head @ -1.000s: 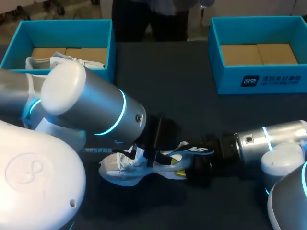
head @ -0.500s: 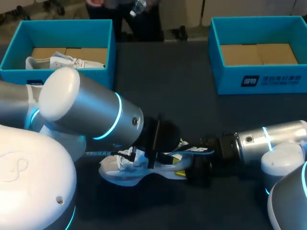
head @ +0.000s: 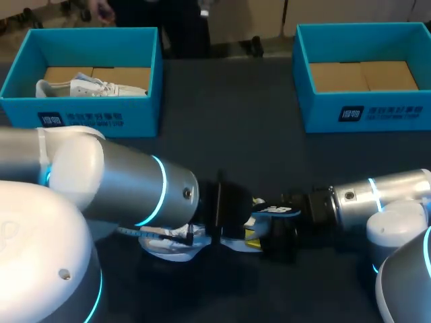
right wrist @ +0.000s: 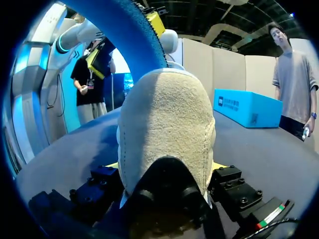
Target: Take the shoe out of the shoebox, open the shoe tongue, remove and reinsert the insole, then place the shoe into the shoebox
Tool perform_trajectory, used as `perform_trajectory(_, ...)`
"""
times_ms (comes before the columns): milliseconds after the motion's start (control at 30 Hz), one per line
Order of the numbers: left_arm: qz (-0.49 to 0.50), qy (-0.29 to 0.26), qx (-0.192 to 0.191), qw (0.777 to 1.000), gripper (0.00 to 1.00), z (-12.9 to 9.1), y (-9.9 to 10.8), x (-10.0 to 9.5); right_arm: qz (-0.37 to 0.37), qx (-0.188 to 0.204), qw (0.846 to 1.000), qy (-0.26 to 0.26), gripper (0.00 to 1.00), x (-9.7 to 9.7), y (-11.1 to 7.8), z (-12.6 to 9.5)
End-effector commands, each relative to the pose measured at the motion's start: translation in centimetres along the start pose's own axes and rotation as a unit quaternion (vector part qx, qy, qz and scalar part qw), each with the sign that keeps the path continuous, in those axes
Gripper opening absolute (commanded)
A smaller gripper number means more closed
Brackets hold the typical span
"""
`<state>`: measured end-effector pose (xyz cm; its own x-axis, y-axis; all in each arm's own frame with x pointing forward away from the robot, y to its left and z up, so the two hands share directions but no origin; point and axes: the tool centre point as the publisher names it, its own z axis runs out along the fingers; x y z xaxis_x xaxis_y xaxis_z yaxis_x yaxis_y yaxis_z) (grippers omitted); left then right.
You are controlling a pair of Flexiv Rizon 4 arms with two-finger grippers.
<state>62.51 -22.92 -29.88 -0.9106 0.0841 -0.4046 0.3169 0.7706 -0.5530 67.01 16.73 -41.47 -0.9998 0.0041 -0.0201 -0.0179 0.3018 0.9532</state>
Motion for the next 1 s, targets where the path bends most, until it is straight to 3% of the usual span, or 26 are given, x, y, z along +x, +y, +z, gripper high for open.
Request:
perform_trajectory(33, -0.007, -0.016, -0.001, 1.000, 0.60, 0.4, -0.5, 0.6, 0.000, 0.002, 1.000, -0.001, 0.00, 0.1, 0.2, 0.1)
perform_trajectory(267, -0.016, -0.034, -0.008, 0.999, 0.65, 0.4, -0.8, 0.7, 0.000, 0.002, 1.000, -0.001, 0.00, 0.1, 0.2, 0.1)
perform_trajectory(367, -0.021, -0.032, -0.010, 0.999, 0.73, 0.5, -0.7, 0.5, 0.000, 0.002, 1.000, -0.001, 0.00, 0.1, 0.2, 0.1)
perform_trajectory(600, -0.030, -0.038, -0.005, 0.999, 0.66, 0.6, -0.5, 0.2, 0.000, 0.002, 1.000, -0.001, 0.00, 0.1, 0.2, 0.1)
perform_trajectory(667, -0.034, -0.041, -0.006, 0.999, 0.62, 0.8, -0.5, 0.2, 0.000, 0.002, 1.000, -0.001, 0.00, 0.1, 0.2, 0.1)
perform_trajectory(733, -0.039, -0.042, -0.006, 0.998, 0.47, 1.0, -0.3, 0.1, 0.000, 0.002, 1.000, -0.001, 0.00, 0.1, 0.2, 0.1)
perform_trajectory(967, -0.046, -0.042, -0.004, 0.998, 0.20, 1.1, 0.1, -0.1, 0.000, 0.002, 1.000, -0.001, 0.00, 0.1, 0.2, 0.1)
perform_trajectory(1000, -0.048, -0.043, -0.003, 0.998, 0.10, 1.1, 0.2, -0.1, 0.000, 0.002, 1.000, -0.001, 0.00, 0.1, 0.2, 0.1)
